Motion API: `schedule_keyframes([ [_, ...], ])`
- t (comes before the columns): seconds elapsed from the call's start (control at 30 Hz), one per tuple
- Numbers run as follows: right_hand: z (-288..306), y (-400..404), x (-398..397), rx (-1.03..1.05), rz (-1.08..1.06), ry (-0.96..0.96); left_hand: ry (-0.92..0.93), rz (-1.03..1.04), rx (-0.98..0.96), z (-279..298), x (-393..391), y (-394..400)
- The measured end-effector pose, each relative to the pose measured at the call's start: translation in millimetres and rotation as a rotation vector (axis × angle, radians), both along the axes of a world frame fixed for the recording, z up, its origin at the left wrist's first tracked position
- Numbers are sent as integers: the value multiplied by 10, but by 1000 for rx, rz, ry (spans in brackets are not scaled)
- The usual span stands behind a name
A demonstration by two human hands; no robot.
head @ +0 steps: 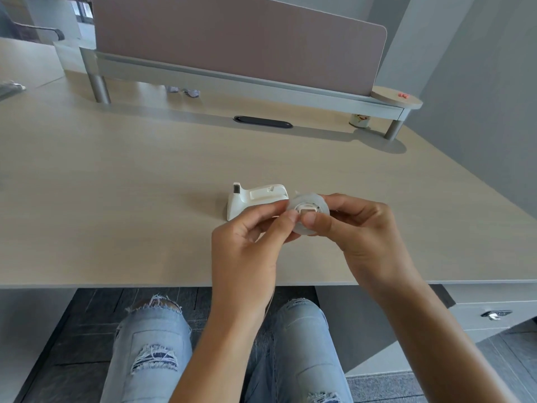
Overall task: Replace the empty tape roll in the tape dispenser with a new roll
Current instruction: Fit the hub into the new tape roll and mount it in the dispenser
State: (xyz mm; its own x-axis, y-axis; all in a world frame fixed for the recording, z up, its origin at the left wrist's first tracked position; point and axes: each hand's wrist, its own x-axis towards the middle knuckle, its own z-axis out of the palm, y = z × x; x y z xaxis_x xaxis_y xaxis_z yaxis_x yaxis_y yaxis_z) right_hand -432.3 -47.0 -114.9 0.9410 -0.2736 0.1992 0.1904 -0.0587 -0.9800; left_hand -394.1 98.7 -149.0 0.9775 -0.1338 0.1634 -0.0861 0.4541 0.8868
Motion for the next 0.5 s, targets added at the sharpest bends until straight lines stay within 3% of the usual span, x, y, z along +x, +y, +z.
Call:
schedule_keyframes([
  [0.5, -51, -307, 650, 87, 139, 40, 146, -42, 12, 40, 540, -177],
])
